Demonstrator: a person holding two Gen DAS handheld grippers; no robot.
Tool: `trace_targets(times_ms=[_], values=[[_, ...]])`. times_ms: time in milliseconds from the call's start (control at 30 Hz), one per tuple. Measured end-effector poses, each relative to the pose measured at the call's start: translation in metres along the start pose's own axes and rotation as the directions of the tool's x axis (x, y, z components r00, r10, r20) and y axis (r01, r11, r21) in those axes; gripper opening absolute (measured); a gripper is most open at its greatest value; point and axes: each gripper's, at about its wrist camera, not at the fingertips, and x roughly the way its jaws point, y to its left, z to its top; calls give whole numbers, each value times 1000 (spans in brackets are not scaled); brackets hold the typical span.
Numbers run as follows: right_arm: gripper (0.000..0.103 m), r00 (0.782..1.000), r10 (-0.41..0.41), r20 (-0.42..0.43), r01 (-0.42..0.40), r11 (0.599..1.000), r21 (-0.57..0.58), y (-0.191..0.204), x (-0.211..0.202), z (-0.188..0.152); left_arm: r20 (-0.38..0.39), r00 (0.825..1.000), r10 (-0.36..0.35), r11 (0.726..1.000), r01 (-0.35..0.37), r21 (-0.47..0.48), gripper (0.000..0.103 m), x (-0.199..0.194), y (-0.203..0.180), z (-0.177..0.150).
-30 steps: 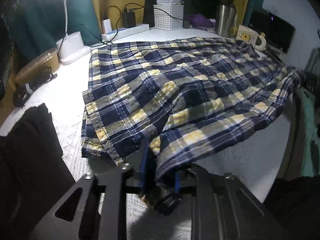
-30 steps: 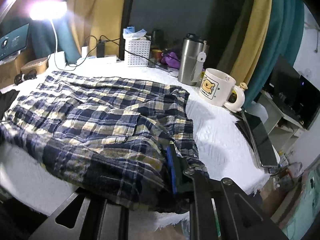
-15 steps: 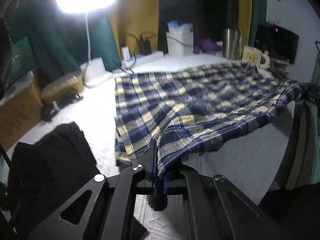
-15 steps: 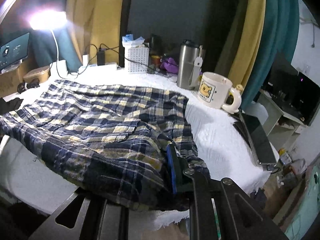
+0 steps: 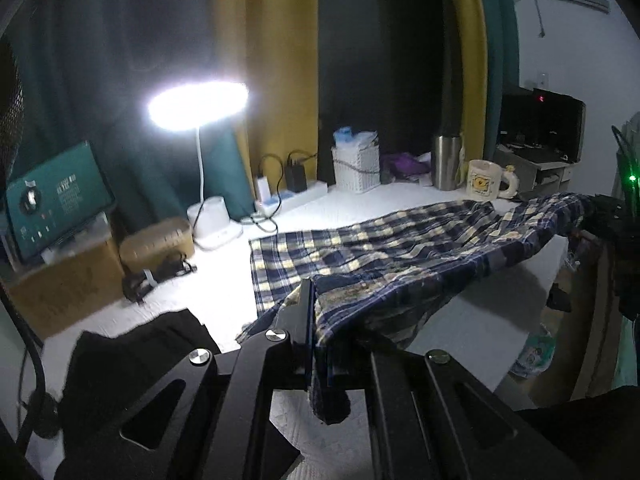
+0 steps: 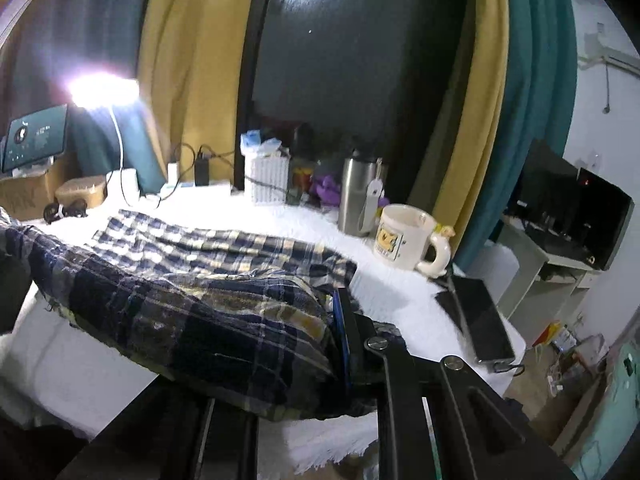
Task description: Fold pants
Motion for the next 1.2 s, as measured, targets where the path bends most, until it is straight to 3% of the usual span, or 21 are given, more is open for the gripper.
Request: trace_targets(times_ms=[733, 967, 1200], values=[[15, 989, -22, 147, 15, 999, 52, -18, -85, -5, 143, 989, 30, 987, -52, 153, 2, -113, -42, 11], [15, 991, -21, 133, 14, 999, 50, -18, -85, -10, 117, 992, 39, 984, -58, 165, 3, -98, -36, 12], [15, 996, -20, 82, 16, 999, 45, -16, -53, 1, 75, 996, 56, 984, -68, 165, 3, -61, -27, 20]])
